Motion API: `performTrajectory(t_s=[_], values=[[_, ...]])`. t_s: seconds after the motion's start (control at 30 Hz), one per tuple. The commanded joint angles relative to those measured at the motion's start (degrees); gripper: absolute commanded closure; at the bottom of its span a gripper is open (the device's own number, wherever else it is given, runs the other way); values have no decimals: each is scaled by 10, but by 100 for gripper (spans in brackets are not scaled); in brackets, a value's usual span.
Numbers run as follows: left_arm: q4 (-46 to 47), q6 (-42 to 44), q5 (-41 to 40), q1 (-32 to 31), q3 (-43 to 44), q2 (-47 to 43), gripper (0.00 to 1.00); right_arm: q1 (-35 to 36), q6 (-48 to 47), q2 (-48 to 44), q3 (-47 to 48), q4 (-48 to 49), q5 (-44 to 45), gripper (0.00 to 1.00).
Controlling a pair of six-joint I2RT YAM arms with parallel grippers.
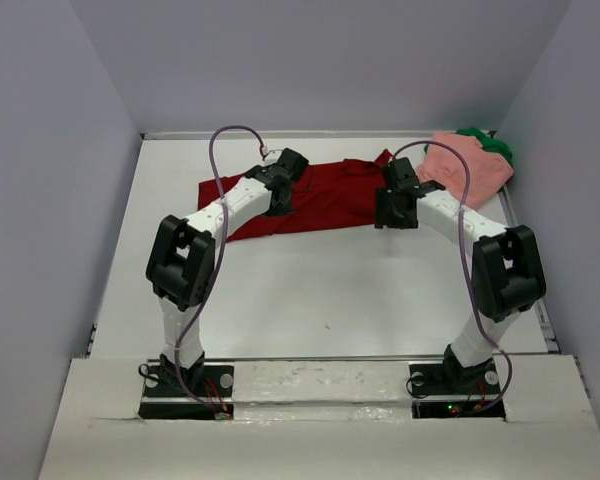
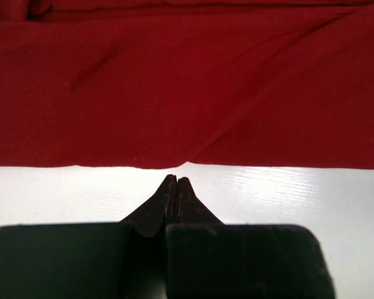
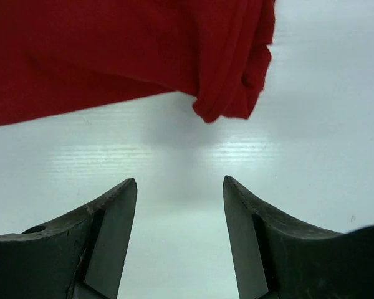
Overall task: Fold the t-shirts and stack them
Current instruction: Fold the tshirt
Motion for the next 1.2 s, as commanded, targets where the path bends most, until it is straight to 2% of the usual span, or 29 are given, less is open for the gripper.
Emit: performTrajectory(t_s=[0.0, 0.2, 0.3, 0.37, 0.7, 0.97, 1.1, 1.17], values=[[-3, 0, 15, 0, 39, 15, 100, 7, 28, -43, -37, 10, 39, 37], [15, -4, 73, 19, 46, 43, 100, 7, 28, -21, -41, 22, 61, 41], [30, -10, 94, 35, 40, 42, 100, 7, 22, 1, -22, 29, 82, 49], [33, -12, 92, 42, 41, 41, 100, 7, 14, 13, -12, 39, 82, 51], [58, -4, 55, 62, 14, 27, 100, 7, -6, 78, 40, 69, 85, 52], [69, -1, 77, 62, -2, 9, 100, 1, -18, 122, 85, 70, 104, 53], [68, 2, 76, 62, -7, -7, 100, 1, -13, 127, 94, 69, 112, 57], [71, 2, 78, 62, -11, -13, 100, 1, -2, 130, 100, 65, 117, 64]])
